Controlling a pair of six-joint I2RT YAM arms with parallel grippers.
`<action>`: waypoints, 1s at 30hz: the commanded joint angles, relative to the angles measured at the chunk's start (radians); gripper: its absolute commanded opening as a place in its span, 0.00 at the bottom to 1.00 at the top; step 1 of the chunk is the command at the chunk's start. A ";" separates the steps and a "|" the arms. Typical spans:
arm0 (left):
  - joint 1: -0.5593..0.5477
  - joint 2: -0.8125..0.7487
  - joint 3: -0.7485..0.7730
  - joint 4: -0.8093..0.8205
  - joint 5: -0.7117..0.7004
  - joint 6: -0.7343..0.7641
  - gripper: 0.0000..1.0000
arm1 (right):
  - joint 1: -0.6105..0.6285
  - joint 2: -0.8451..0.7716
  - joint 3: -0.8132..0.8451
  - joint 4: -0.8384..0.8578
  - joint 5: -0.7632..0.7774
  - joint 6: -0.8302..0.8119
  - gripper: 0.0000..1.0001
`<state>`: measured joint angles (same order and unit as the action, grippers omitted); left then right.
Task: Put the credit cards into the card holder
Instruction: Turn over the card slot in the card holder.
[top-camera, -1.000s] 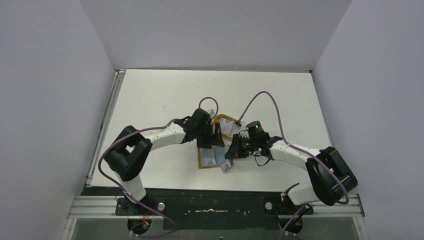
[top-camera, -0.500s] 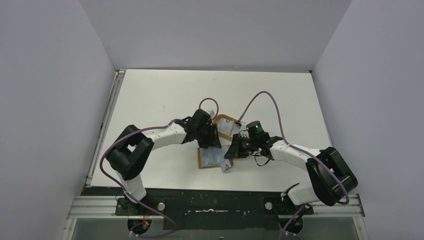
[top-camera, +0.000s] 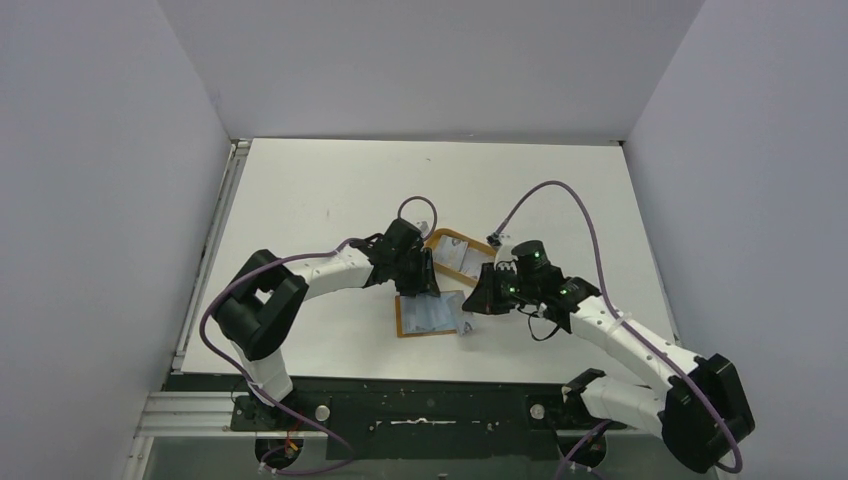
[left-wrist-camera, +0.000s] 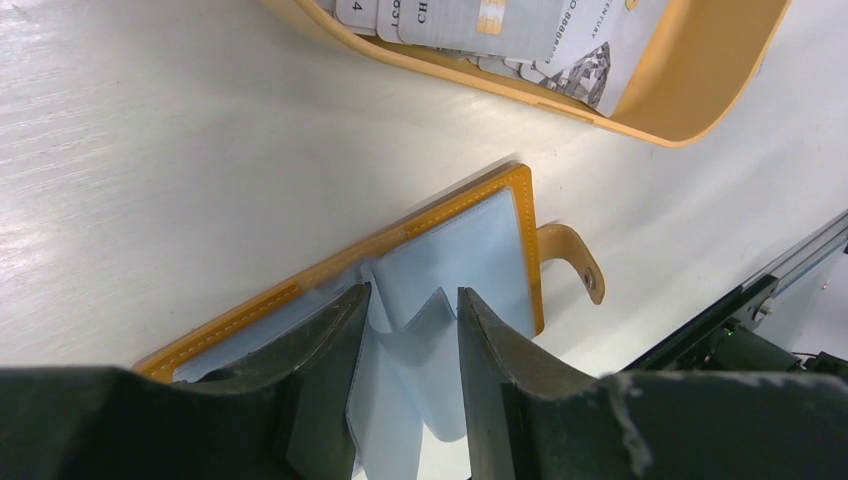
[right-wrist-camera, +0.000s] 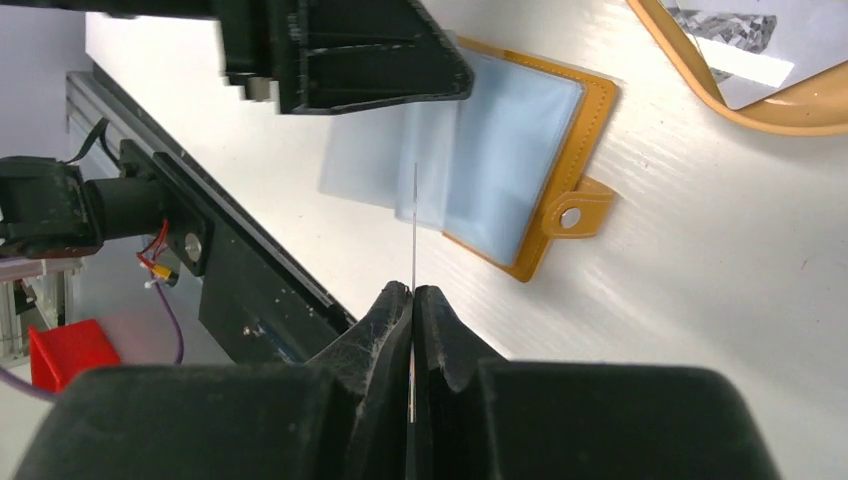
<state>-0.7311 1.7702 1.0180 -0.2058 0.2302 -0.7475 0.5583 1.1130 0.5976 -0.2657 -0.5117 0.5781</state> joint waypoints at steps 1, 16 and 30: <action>0.004 0.009 0.025 0.017 -0.003 0.011 0.34 | 0.015 -0.032 0.091 -0.125 -0.048 -0.067 0.00; 0.004 -0.001 0.024 0.008 0.000 0.011 0.34 | 0.153 0.253 0.225 -0.007 -0.033 -0.001 0.00; 0.004 -0.060 0.019 -0.016 0.012 0.010 0.56 | 0.146 0.308 0.209 -0.072 0.154 0.022 0.00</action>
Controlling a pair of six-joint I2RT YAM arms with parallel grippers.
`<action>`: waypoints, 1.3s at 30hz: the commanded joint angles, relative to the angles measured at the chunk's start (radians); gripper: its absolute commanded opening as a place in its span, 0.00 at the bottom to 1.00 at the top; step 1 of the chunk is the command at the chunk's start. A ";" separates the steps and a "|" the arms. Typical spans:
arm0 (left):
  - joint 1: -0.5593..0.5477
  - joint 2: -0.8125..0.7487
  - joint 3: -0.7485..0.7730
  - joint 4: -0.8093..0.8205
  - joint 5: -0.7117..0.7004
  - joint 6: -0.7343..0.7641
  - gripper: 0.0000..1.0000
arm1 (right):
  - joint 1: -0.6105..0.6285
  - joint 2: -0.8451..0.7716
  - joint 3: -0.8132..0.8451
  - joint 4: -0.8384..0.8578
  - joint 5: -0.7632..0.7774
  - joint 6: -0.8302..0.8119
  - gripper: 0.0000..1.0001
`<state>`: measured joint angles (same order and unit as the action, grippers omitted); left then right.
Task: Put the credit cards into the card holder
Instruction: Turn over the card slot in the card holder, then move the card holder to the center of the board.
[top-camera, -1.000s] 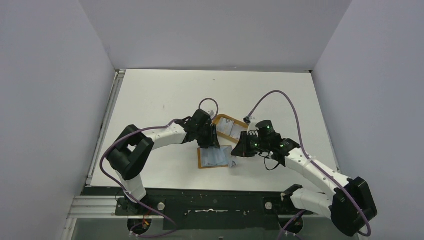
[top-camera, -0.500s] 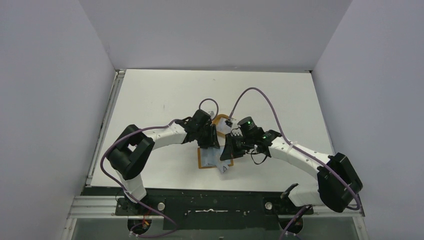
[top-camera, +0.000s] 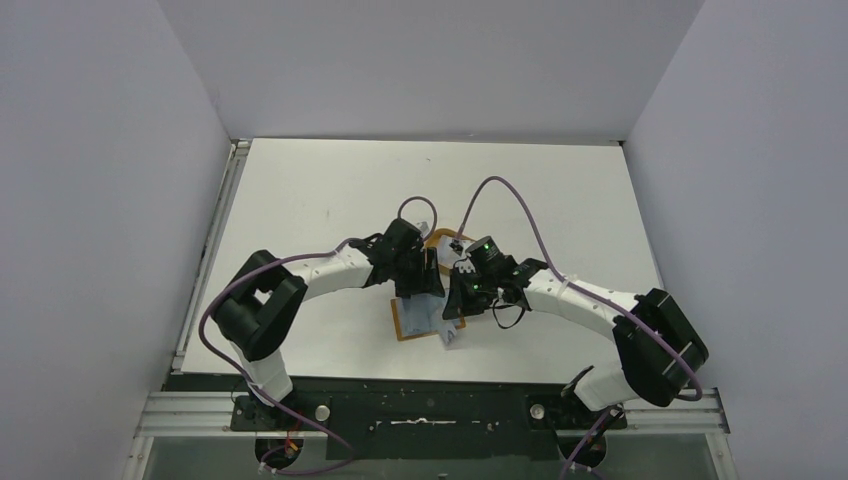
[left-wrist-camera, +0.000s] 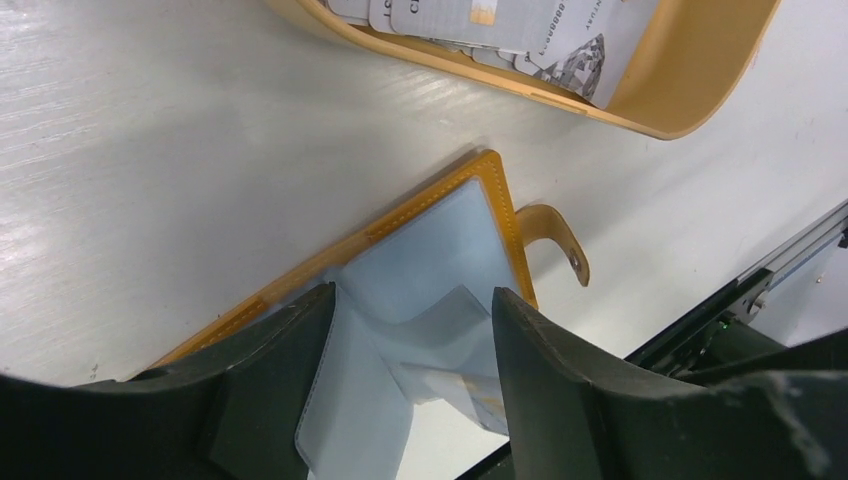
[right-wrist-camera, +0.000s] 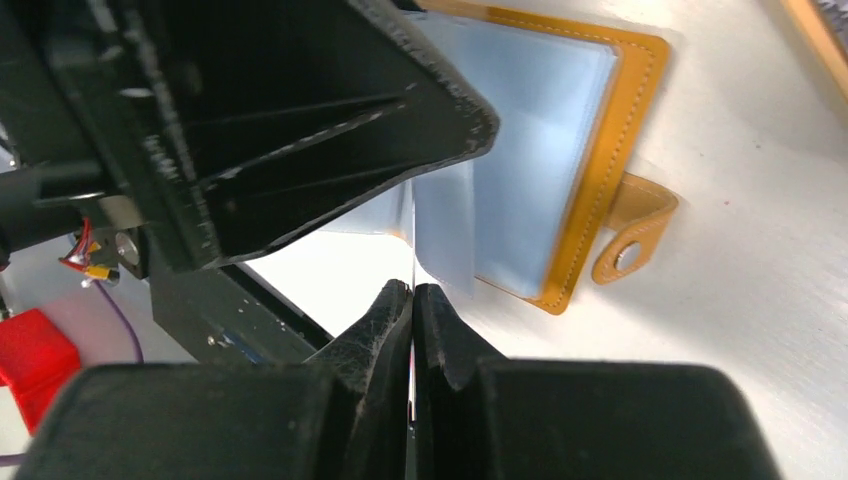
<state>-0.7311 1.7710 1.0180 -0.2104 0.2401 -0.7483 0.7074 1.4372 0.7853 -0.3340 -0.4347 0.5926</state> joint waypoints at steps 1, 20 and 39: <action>0.004 -0.065 0.018 -0.015 0.002 0.010 0.56 | -0.003 -0.021 0.019 -0.006 0.082 0.009 0.00; 0.005 -0.288 -0.014 -0.227 -0.175 0.031 0.76 | -0.014 -0.048 0.034 -0.031 0.103 -0.004 0.00; 0.093 -0.394 -0.265 -0.162 -0.189 -0.121 0.56 | -0.054 0.009 0.082 0.117 0.035 0.030 0.00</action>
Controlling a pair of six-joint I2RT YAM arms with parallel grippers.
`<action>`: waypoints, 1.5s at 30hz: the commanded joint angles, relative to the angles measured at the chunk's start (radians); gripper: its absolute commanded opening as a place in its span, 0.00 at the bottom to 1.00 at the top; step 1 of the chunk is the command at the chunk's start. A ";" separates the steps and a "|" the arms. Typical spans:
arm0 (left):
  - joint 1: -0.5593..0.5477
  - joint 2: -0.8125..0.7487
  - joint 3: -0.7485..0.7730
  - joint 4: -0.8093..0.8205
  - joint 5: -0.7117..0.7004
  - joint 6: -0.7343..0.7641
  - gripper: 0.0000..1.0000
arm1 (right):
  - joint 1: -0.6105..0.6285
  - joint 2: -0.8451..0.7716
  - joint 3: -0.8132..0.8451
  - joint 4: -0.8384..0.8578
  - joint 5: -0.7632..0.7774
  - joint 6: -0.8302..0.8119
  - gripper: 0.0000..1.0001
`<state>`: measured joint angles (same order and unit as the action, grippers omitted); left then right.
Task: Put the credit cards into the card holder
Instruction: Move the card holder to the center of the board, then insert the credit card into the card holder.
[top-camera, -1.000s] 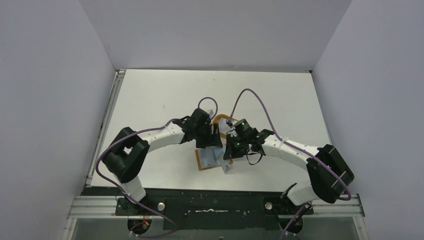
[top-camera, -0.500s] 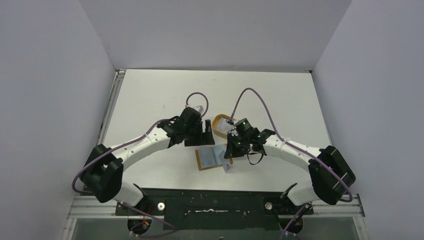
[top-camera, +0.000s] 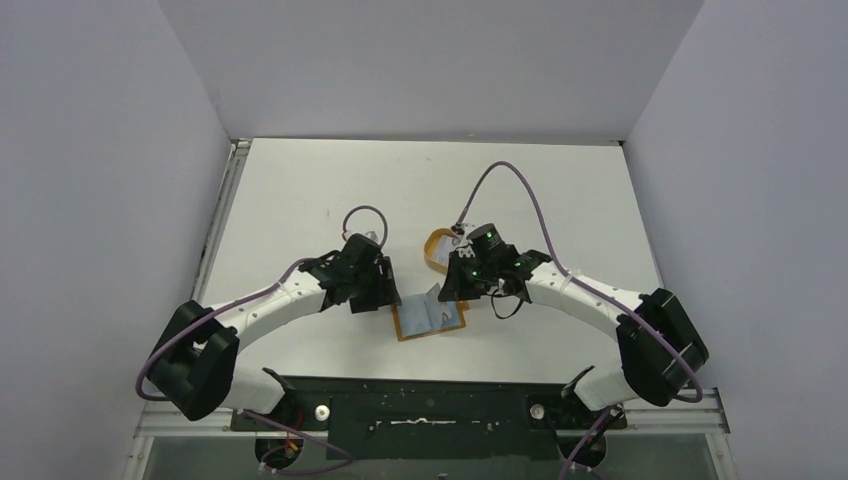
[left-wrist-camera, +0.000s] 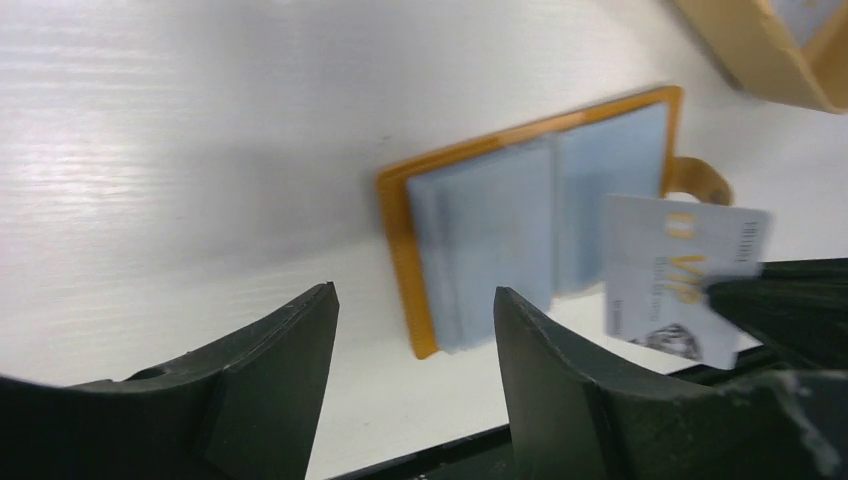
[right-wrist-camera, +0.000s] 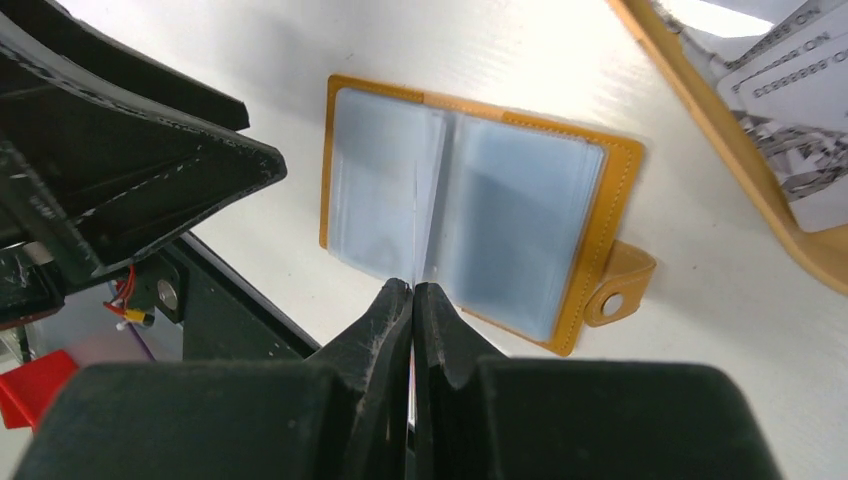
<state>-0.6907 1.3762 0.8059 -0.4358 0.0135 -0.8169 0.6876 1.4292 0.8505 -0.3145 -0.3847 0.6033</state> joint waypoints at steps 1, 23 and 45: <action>0.063 0.008 -0.060 0.070 0.048 -0.052 0.53 | -0.039 0.021 0.015 0.107 -0.018 0.018 0.00; 0.072 0.265 0.093 0.188 0.252 0.065 0.30 | -0.047 -0.089 -0.141 0.111 -0.021 0.048 0.00; 0.069 0.157 0.071 0.035 0.076 0.057 0.36 | -0.194 -0.032 -0.231 0.439 -0.223 0.242 0.00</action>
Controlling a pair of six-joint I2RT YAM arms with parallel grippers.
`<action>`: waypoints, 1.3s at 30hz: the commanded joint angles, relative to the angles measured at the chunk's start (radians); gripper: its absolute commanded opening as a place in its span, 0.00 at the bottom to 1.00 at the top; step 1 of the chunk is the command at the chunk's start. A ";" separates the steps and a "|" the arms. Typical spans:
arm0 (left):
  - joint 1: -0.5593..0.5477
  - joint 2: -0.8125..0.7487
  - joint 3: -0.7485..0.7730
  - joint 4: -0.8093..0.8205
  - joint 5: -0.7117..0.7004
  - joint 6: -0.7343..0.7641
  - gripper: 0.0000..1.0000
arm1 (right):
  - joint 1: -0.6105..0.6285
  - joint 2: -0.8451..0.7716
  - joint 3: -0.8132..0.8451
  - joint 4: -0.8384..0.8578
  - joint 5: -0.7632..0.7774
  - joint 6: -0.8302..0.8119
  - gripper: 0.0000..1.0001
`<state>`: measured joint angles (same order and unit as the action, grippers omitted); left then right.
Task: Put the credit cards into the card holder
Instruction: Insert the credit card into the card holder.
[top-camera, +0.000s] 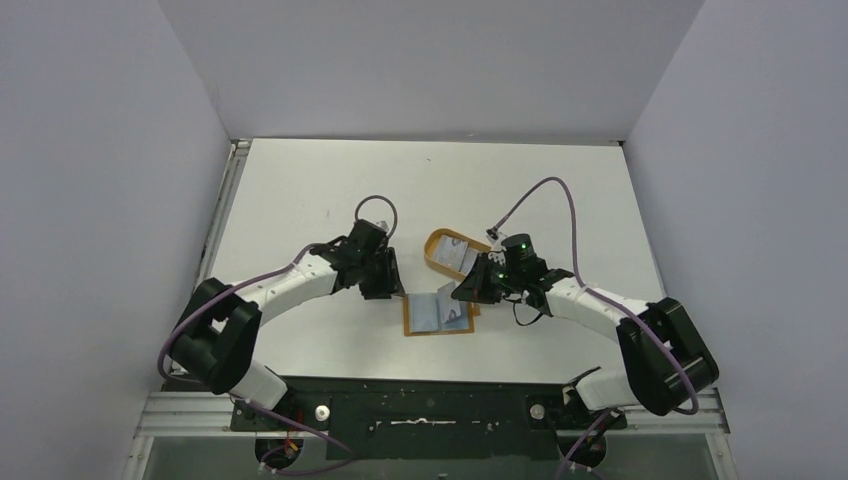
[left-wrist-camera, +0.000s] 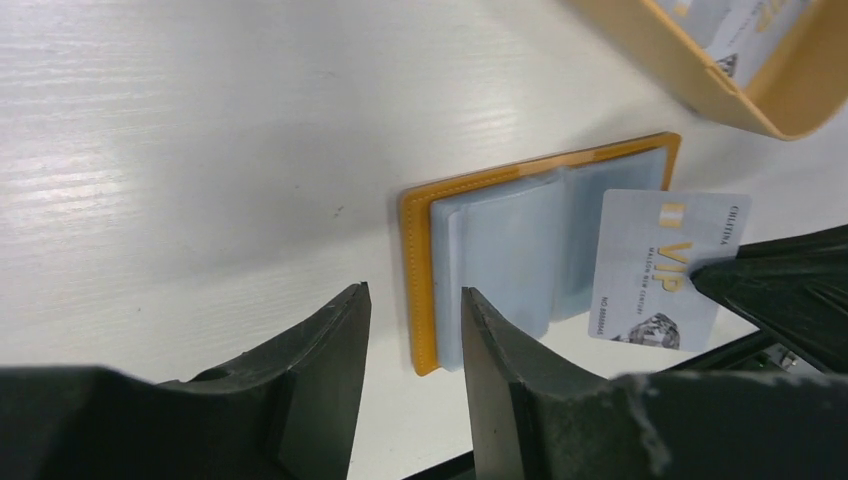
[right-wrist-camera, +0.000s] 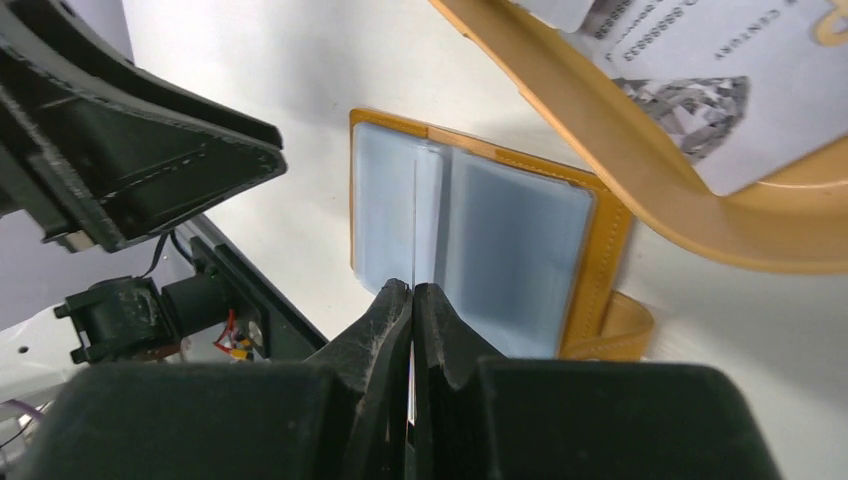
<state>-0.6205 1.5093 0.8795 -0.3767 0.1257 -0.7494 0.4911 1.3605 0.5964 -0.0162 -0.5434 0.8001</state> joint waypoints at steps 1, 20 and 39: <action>-0.001 0.034 -0.006 -0.024 -0.035 -0.013 0.35 | 0.002 0.045 0.023 0.149 -0.068 0.050 0.00; -0.004 0.148 -0.021 0.018 0.027 -0.024 0.31 | -0.001 0.044 -0.010 0.085 -0.055 0.011 0.00; -0.029 0.172 -0.012 0.033 0.046 -0.028 0.31 | -0.001 0.080 -0.012 0.103 -0.095 -0.002 0.00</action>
<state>-0.6357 1.6482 0.8650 -0.3370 0.1883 -0.7822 0.4904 1.4364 0.5766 0.0338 -0.6117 0.8188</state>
